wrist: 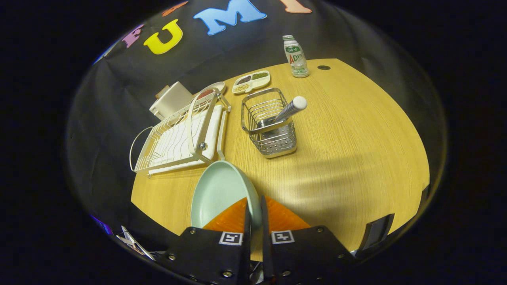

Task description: Take the plate from the dish rack, then take the spoon from the basket and place it into the plate.

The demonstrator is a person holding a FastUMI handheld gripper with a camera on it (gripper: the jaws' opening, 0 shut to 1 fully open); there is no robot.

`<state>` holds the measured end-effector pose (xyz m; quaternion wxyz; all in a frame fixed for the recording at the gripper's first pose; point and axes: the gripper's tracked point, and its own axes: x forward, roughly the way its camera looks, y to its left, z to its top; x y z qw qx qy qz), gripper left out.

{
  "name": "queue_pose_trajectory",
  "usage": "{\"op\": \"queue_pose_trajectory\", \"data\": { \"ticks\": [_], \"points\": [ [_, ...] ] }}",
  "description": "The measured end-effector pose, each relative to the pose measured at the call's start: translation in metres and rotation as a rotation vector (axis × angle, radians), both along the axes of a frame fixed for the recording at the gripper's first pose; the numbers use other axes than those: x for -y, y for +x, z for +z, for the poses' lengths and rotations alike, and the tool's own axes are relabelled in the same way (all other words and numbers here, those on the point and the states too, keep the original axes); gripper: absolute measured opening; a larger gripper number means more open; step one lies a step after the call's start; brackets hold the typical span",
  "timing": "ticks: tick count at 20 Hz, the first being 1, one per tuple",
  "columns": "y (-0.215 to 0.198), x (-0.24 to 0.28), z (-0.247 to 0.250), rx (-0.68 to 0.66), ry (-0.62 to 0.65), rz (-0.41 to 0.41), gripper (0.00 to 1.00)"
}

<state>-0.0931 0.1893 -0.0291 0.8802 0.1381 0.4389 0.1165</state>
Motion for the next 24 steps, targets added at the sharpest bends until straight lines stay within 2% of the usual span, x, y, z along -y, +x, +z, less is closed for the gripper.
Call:
{"op": "queue_pose_trajectory", "data": {
  "ticks": [1, 2, 3, 6, 13, 20, 24],
  "points": [
    [0.0, 0.004, -0.001, 0.012, -0.033, 0.011, 0.18],
    [0.006, 0.01, -0.001, 0.045, -0.088, 0.028, 0.37],
    [0.012, 0.018, 0.005, 0.092, -0.148, 0.043, 0.41],
    [0.016, 0.022, 0.027, 0.191, -0.205, 0.101, 0.41],
    [0.008, 0.036, 0.094, 0.415, -0.232, 0.114, 0.41],
    [0.015, 0.063, 0.164, 0.697, -0.223, 0.037, 0.41],
    [0.026, 0.068, 0.157, 0.804, -0.218, 0.052, 0.42]
  ]
}}
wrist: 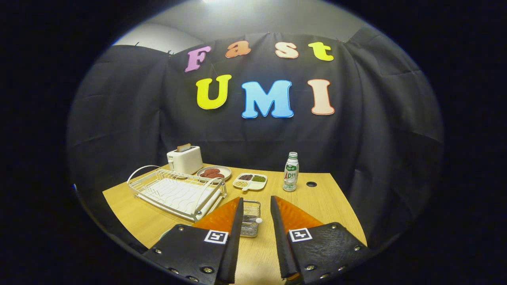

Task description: Take the plate from the dish rack, then take the spoon from the basket and place it into the plate.

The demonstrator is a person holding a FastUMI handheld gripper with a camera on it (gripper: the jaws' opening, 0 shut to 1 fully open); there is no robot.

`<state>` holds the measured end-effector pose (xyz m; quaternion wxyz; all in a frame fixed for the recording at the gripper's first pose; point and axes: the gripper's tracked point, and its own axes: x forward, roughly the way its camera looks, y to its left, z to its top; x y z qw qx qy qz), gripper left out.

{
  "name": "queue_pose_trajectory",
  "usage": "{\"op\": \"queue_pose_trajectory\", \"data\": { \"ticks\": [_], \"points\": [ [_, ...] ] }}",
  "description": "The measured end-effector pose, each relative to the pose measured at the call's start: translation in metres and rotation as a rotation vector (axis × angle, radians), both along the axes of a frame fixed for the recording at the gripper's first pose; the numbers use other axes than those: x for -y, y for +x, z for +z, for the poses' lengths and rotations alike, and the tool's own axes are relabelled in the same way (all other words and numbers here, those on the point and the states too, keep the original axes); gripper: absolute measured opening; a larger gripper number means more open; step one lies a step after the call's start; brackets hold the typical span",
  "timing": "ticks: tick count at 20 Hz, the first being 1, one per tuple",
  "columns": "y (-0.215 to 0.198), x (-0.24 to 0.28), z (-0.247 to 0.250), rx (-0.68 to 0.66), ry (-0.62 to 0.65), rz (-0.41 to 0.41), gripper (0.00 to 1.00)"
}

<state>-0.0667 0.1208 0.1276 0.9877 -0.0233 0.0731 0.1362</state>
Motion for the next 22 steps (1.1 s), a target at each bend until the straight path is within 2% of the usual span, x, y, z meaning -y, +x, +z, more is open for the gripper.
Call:
{"op": "queue_pose_trajectory", "data": {
  "ticks": [4, 8, 10, 15, 17, 18, 19, 21, 22],
  "points": [
    [0.017, -0.002, -0.023, 0.061, -0.015, 0.024, 0.42],
    [0.05, -0.002, -0.057, 0.093, 0.05, 0.01, 0.41],
    [0.062, -0.007, -0.078, 0.078, 0.073, 0.028, 0.42],
    [0.089, -0.01, -0.091, 0.091, 0.113, 0.037, 0.39],
    [0.091, -0.014, -0.086, 0.094, 0.11, 0.038, 0.3],
    [0.094, -0.016, -0.089, 0.098, 0.106, 0.04, 0.22],
    [0.084, -0.016, -0.09, 0.09, 0.097, 0.053, 0.22],
    [0.084, -0.02, -0.091, 0.065, 0.124, 0.053, 0.12],
    [0.084, -0.019, -0.09, 0.064, 0.124, 0.04, 0.12]
  ]
}}
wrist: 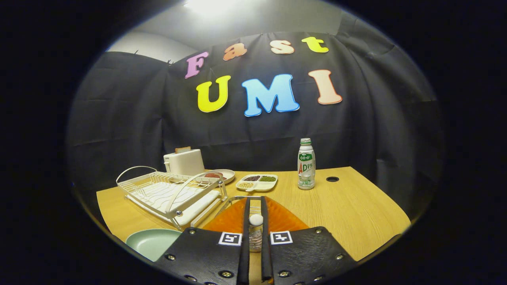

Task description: Take the plate from the dish rack, then take the spoon from the basket and place it into the plate.

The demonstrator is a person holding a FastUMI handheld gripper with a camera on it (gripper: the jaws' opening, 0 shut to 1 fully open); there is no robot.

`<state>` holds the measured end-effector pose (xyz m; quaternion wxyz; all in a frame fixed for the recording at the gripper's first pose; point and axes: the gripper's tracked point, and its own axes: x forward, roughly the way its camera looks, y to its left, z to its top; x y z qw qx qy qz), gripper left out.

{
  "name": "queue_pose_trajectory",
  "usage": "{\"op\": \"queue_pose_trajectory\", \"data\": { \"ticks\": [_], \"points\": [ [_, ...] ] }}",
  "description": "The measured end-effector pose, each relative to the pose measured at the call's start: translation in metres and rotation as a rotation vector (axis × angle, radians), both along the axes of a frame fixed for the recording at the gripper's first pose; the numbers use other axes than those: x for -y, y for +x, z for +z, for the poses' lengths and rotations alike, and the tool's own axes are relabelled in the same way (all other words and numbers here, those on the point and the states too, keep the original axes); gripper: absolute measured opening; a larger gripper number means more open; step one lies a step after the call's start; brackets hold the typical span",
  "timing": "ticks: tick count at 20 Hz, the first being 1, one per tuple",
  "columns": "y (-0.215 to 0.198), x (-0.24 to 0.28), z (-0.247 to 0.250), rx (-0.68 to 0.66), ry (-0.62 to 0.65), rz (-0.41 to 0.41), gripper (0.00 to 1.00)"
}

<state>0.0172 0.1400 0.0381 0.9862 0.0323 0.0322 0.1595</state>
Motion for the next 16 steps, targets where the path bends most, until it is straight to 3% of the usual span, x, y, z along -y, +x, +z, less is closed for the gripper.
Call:
{"op": "queue_pose_trajectory", "data": {
  "ticks": [1, 8, 16],
  "points": [
    [0.001, -0.003, 0.001, -0.007, 0.006, 0.006, 0.06],
    [-0.012, -0.01, 0.015, -0.079, -0.05, 0.02, 0.06],
    [-0.014, 0.0, 0.069, -0.069, -0.052, -0.026, 0.06]
  ]
}}
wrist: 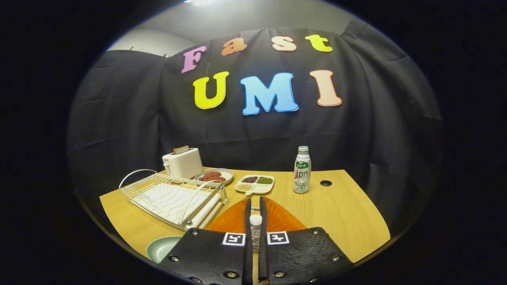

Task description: Take the plate from the dish rack, then take the spoon from the basket and place it into the plate.

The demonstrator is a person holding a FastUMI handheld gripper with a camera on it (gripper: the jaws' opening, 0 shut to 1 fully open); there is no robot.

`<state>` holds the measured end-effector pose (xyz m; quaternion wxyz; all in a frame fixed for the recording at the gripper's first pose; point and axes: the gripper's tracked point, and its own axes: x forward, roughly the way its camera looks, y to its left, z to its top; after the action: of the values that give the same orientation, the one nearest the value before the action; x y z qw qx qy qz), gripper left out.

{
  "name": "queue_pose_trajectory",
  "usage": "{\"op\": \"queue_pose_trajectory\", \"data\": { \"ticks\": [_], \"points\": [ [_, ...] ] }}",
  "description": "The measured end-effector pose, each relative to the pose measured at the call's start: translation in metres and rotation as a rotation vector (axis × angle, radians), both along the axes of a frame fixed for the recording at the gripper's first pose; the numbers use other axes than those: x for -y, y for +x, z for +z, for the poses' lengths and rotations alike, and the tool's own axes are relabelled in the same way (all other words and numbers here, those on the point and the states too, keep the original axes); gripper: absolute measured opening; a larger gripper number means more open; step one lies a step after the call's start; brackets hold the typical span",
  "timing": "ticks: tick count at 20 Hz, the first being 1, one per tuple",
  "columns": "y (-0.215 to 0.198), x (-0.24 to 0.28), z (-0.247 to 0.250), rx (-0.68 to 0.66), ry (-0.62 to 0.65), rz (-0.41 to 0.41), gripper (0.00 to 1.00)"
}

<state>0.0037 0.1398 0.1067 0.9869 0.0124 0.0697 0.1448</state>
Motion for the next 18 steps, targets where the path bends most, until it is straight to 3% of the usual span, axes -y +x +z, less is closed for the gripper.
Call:
{"op": "queue_pose_trajectory", "data": {
  "ticks": [11, 18],
  "points": [
    [-0.044, 0.027, 0.087, 0.045, -0.055, -0.147, 0.05],
    [-0.072, -0.009, 0.101, 0.011, -0.045, -0.119, 0.05]
  ]
}}
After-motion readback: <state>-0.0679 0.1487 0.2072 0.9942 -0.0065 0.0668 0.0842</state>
